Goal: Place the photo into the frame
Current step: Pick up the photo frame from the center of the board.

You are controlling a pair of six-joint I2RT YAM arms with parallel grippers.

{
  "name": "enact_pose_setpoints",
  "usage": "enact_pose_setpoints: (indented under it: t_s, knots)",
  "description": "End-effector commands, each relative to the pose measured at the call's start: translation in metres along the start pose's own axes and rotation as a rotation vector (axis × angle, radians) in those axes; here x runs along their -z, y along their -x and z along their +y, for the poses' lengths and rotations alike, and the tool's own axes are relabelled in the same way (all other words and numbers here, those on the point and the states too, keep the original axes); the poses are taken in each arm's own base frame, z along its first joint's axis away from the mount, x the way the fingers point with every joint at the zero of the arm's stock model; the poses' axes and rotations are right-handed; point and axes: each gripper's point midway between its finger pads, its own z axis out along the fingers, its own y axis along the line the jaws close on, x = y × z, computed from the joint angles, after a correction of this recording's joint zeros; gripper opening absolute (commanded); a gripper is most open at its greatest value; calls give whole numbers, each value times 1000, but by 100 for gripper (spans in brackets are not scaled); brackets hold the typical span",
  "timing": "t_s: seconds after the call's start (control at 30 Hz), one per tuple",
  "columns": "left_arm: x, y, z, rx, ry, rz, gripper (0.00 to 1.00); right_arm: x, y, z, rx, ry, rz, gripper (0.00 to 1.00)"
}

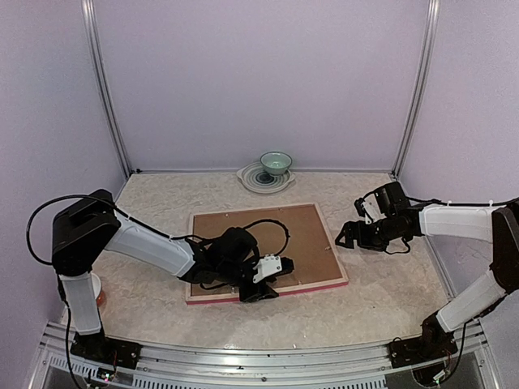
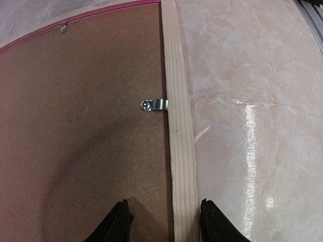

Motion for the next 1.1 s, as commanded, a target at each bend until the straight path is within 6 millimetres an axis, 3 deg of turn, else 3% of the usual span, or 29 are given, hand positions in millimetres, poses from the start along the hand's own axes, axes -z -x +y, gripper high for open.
enact_pose_setpoints:
  t_s: [0.0, 0.43, 1.07]
  knots:
    - [-2, -18, 7, 61, -2, 77, 48, 5, 3, -3, -6, -2, -20, 95]
    - [-11, -29, -4, 72, -58, 140, 37, 4, 4, -3, -6, -2, -20, 95]
    - [-9, -29, -4, 75, -1, 158, 1, 4, 3, -7, -28, 8, -14, 95]
